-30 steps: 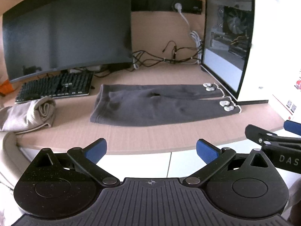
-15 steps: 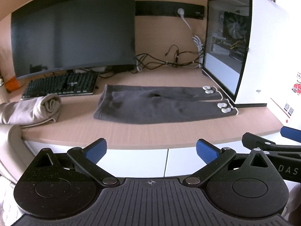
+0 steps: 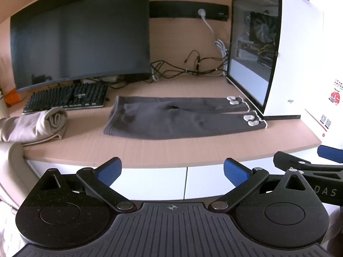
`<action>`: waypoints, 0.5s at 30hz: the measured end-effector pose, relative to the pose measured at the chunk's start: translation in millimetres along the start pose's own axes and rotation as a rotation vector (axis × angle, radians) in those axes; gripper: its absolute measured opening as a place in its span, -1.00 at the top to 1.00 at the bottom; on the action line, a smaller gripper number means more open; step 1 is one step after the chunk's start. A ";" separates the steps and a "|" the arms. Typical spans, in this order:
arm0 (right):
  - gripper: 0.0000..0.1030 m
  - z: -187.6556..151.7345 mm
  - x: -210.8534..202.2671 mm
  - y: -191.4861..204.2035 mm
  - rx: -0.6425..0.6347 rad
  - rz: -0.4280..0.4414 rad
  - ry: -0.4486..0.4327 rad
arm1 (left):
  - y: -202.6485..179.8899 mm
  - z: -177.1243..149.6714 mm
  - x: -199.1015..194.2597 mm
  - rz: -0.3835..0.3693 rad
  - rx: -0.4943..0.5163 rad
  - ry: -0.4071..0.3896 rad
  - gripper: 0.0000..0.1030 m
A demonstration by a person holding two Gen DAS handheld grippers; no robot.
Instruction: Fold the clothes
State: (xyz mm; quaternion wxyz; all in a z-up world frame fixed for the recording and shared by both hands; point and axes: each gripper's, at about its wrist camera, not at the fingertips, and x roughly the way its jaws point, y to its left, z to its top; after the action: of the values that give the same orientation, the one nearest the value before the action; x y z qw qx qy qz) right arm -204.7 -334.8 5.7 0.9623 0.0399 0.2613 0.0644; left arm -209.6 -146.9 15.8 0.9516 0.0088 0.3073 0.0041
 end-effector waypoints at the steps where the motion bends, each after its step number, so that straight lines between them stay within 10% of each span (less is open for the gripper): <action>1: -1.00 0.0 0.2 0.2 0.001 0.001 0.002 | 0.3 -0.1 0.0 0.000 0.000 0.001 -1.00; 15: -1.00 1.5 4.8 10.7 -0.016 0.005 0.015 | 11.3 -0.9 1.1 0.007 -0.013 0.004 -1.00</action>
State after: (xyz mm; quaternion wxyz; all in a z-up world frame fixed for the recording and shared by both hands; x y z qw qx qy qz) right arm -200.9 -323.6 5.7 0.9605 0.0325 0.2678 0.0689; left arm -209.3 -135.5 14.6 0.9510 0.0040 0.3090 0.0096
